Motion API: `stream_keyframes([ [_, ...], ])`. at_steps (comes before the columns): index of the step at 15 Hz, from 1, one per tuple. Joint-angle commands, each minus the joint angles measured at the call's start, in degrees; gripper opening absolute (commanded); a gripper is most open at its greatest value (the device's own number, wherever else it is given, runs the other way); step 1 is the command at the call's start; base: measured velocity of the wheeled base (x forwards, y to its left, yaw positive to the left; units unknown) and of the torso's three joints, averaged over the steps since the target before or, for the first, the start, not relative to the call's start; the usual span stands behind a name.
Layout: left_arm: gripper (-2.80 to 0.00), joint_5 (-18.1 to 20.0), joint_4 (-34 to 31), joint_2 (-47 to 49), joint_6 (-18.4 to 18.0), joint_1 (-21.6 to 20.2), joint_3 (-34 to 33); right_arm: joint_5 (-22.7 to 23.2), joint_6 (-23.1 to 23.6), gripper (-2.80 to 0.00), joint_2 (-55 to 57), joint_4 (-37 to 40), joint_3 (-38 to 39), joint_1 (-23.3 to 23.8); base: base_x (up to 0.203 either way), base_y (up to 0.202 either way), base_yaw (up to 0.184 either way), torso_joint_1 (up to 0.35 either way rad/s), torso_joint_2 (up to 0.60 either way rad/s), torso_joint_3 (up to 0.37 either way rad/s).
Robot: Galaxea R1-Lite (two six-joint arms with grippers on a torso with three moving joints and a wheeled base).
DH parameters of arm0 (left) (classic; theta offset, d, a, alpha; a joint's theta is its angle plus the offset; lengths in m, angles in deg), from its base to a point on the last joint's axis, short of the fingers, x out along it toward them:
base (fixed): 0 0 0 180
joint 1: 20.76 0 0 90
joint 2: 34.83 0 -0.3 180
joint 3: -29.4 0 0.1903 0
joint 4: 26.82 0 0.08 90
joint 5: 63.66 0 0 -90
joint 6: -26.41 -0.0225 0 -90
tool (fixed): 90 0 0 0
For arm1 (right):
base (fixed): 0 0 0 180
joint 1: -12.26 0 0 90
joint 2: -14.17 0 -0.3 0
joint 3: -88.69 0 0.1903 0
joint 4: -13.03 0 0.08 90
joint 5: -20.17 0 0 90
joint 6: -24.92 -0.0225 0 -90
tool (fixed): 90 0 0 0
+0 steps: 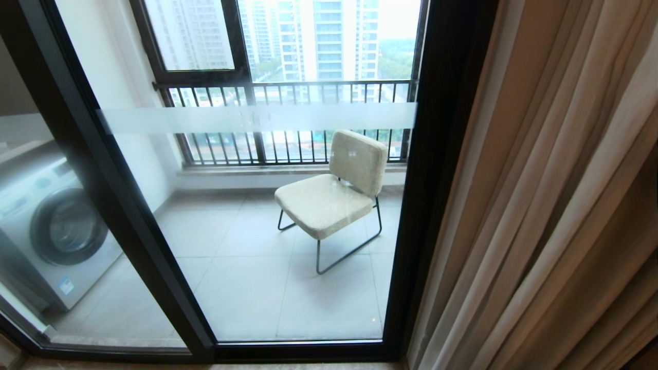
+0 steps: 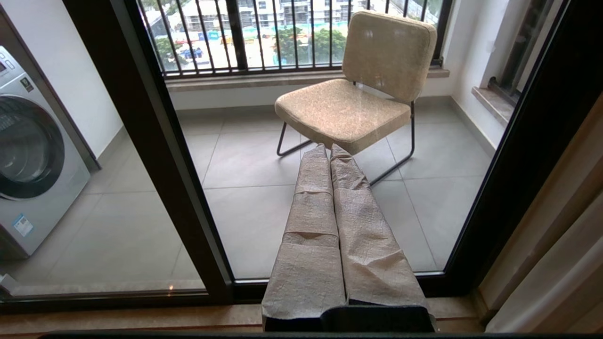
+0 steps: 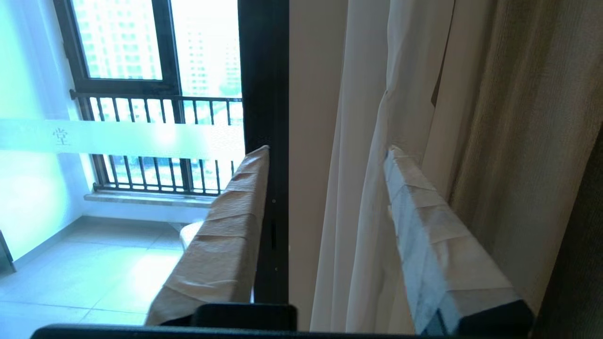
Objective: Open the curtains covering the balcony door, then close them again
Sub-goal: Pull the inner curtains open on both sides
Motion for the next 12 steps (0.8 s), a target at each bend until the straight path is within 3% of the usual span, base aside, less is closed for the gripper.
stream_keyframes([
  [1,-2.8,0.0,0.03,-0.02,-0.09,-0.01,-0.01,0.11,-0.02,-2.8,-2.77,-0.22,2.09,-0.01,0.0,0.0,0.0,0.0,0.0,0.0],
  [7,-2.8,0.0,0.03,-0.02,-0.01,-0.01,-0.01,-0.04,0.06,-2.8,-15.04,7.39,10.24,-0.54,0.0,0.0,0.0,0.0,0.0,0.0],
  [12,-2.8,0.0,0.03,-0.02,-0.04,-0.01,-0.01,-1.37,1.56,-2.8,-32.59,23.59,16.83,-3.22,0.0,0.0,0.0,0.0,0.0,0.0],
])
